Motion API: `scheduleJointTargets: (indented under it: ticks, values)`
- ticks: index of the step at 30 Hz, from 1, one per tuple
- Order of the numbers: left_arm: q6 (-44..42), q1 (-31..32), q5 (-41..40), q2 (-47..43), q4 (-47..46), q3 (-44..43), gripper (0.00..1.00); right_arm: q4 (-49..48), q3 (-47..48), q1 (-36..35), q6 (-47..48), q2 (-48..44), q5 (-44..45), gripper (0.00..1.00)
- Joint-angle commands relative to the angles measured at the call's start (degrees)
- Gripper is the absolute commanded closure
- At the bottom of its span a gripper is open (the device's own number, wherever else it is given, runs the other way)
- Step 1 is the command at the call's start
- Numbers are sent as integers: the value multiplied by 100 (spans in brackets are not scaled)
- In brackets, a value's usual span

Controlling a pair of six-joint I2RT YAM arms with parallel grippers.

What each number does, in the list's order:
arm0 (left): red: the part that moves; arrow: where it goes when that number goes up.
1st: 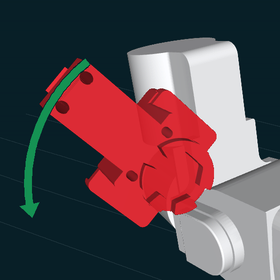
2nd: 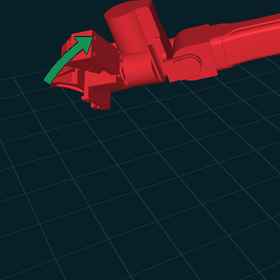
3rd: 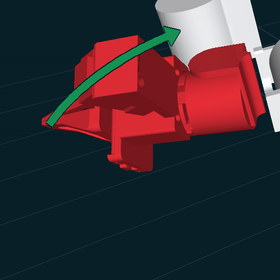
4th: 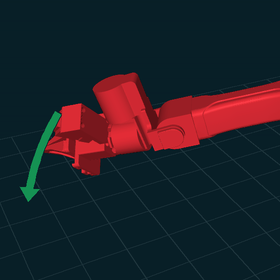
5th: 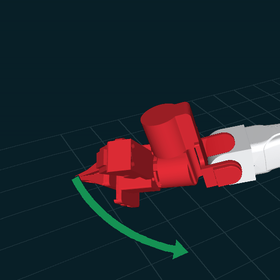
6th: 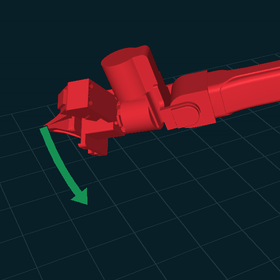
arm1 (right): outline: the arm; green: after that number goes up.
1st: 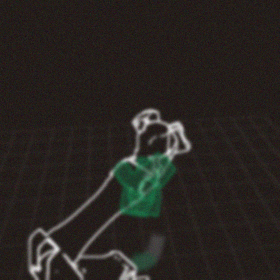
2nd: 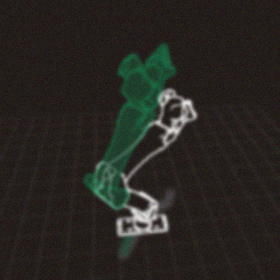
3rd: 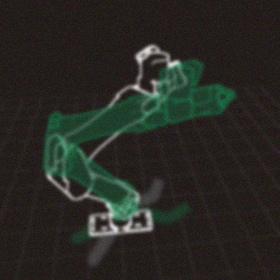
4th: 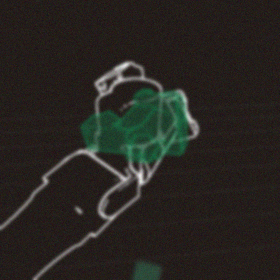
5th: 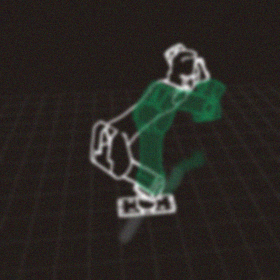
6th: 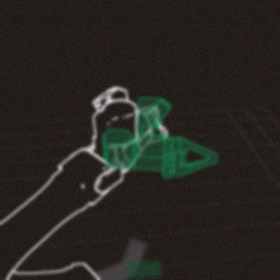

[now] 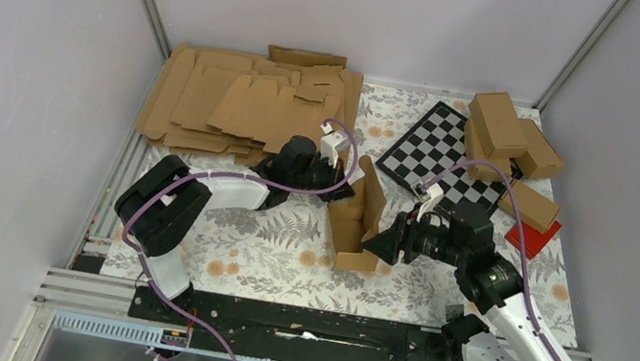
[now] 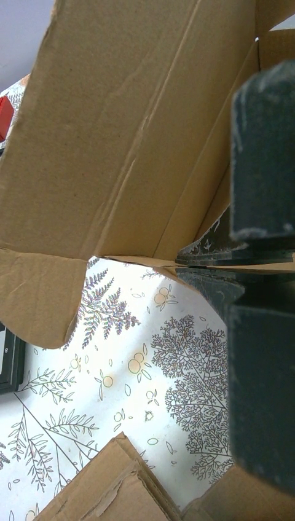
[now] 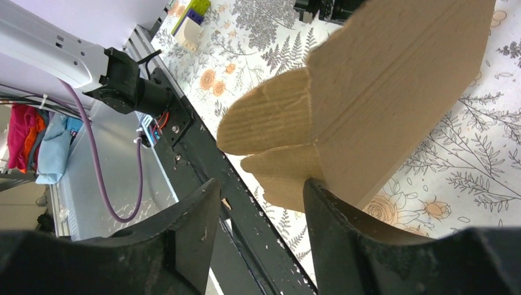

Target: Fold the paper box

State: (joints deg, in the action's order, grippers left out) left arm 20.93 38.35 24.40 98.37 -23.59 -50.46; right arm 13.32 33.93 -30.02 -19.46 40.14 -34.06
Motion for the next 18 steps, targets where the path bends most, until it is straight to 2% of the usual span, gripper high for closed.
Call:
scheduleJointTargets:
  ticks: [1,11,12,15,18]
  values:
    - [-89,13,-57,18,66,-135,100,-198,-23,-39,42,141,94,43]
    - [-72,8,-33,-90,76,-116,100,-199,-45,-36,112,407,878,64]
    - [-67,13,-26,-112,68,-100,100,-201,-46,-39,126,440,899,61]
    - [-63,12,-24,-149,63,-78,100,-198,-85,-38,166,548,926,39]
    - [-46,15,-1,-142,73,-95,100,-314,-138,-35,166,611,742,31]
